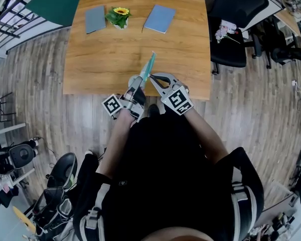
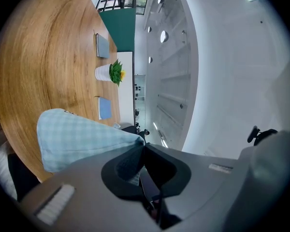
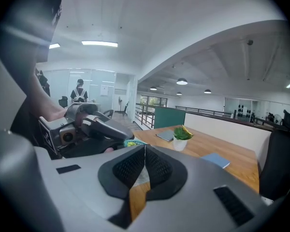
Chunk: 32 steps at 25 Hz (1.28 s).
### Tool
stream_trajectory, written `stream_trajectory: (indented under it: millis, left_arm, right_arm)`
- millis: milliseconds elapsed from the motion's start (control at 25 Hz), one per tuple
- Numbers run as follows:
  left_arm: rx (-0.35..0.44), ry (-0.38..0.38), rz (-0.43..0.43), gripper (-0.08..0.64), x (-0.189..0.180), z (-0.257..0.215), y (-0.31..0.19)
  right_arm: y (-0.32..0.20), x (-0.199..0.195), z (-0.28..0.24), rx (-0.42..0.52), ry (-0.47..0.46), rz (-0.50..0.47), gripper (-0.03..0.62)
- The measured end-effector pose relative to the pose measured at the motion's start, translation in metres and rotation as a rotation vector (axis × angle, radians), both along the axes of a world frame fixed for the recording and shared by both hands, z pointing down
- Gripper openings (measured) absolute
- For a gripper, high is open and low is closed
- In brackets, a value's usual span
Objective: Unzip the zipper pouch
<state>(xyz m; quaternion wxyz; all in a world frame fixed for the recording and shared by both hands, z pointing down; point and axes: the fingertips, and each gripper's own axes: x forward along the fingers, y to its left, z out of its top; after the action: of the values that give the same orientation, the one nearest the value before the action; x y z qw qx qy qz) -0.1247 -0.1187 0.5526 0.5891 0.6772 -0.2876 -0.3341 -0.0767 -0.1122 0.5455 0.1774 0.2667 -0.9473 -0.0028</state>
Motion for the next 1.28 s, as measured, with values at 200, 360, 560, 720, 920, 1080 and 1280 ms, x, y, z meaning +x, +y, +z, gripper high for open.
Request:
stream_trajectory:
  millis: [200,360,560,720,920,1080,1280]
  left_arm:
    - [0.008,-0.008,0.011,-0.003,0.0017,-0.0021,-0.0008]
    - [0.014,-0.008,0.013,-0.003,0.0032,-0.0042,-0.0009]
    - [0.02,-0.005,0.011,-0.003,0.0028,-0.006,0.0011]
    - [0.02,-0.01,0.013,-0.003,0.0031,-0.0043,0.0005]
    - [0.019,-0.015,0.017,-0.003,0.0037,-0.0056,0.0013]
    - [0.021,-0.015,0.019,-0.003,0.0039,-0.0067,0.002]
    - [0.023,-0.021,0.02,-0.003,0.0037,-0.0081,0.0026]
  right_arm:
    - [-0.0039,0.003,0.0018,-0.004,0.001,0.014,0.006]
    - [-0.0054,0.0044,0.0017,-0.003,0.001,0.021,0.006]
    - [-0.0059,0.0036,0.0023,-0.006,-0.003,0.027,0.006]
    - [-0.0074,0.0036,0.0044,-0.007,-0.003,0.029,0.006]
    - [-0.009,0.0041,0.0048,-0.009,-0.002,0.038,0.006]
    - [-0.0091,0.0036,0.0065,-0.014,-0.004,0.042,0.006]
    - [-0.0102,0.0031,0.0065,-0.017,-0.004,0.045,0.006]
